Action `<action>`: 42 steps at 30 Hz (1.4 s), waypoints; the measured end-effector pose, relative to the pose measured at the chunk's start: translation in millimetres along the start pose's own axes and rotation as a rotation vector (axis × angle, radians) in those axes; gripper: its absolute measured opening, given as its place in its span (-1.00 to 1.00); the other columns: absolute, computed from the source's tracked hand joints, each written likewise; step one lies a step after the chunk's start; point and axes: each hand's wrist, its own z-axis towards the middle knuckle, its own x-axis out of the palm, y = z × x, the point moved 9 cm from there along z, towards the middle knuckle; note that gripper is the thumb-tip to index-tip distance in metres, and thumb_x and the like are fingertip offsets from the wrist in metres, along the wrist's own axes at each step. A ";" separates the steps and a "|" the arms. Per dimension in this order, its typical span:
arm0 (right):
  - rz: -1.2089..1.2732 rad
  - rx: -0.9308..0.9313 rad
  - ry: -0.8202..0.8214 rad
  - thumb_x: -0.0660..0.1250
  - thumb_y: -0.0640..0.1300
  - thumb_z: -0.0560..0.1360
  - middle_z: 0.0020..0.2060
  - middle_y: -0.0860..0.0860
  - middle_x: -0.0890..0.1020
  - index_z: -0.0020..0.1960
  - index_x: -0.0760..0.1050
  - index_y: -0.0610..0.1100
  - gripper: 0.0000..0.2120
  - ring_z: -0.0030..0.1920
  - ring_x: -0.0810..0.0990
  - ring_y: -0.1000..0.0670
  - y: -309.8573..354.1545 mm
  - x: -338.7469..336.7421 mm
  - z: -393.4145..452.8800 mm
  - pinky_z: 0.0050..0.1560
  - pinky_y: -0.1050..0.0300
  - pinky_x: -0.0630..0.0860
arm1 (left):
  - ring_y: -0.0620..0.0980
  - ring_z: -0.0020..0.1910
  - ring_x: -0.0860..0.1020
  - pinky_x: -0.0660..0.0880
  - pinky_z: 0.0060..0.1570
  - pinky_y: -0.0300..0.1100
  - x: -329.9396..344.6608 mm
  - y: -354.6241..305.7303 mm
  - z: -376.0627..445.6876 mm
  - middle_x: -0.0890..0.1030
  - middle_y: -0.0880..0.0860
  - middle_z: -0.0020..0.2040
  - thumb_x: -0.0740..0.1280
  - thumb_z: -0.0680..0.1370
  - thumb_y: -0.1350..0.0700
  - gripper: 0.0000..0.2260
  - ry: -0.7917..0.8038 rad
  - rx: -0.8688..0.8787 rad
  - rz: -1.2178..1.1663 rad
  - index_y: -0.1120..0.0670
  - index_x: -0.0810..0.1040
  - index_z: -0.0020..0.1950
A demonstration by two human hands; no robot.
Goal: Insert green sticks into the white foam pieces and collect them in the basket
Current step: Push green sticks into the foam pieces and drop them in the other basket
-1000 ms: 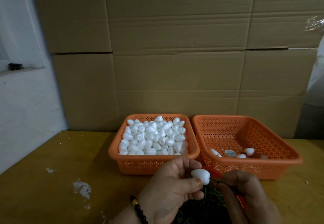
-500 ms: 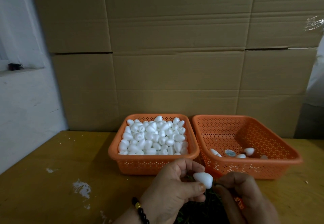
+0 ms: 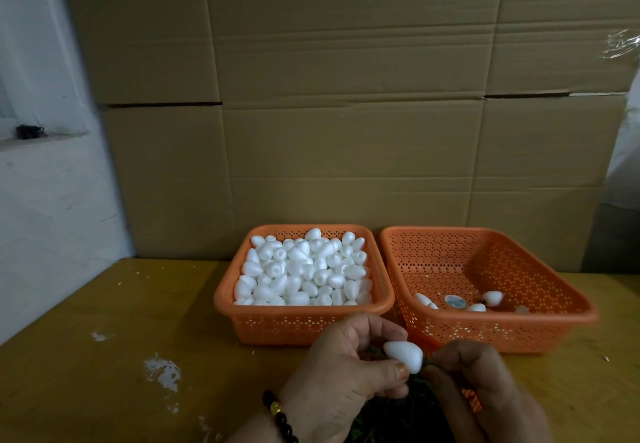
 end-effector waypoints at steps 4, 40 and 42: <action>0.012 0.018 0.001 0.62 -0.36 0.07 -0.43 0.18 0.51 -0.17 0.45 0.13 -0.43 -0.18 0.50 0.35 -4.5 2.1 -0.3 -0.06 0.72 0.21 | -0.04 -0.17 0.64 0.56 -0.24 -0.18 -1.0 1.6 0.1 0.67 0.06 -0.11 0.38 0.41 0.48 -0.74 -0.003 -0.022 0.001 0.13 0.64 -0.11; 0.093 -0.036 0.078 0.49 0.02 0.14 -0.25 0.29 0.58 -0.04 0.47 0.10 -0.58 -0.11 0.50 0.35 17.6 1.5 4.7 0.12 0.72 0.06 | 0.03 -0.30 0.58 0.57 -0.36 -0.13 3.8 8.1 5.9 0.63 0.20 -0.09 0.40 0.42 0.13 -0.62 0.085 -0.237 -0.746 0.14 0.60 0.24; 0.070 -0.065 0.084 0.49 -0.02 0.11 -0.29 0.23 0.60 -0.07 0.54 0.03 -0.61 0.04 0.39 0.52 19.7 2.0 4.0 0.14 0.72 0.01 | 0.04 -0.31 0.58 0.57 -0.36 -0.13 2.8 9.5 6.4 0.63 0.21 -0.10 0.39 0.42 0.13 -0.62 0.071 -0.226 -0.725 0.16 0.60 0.23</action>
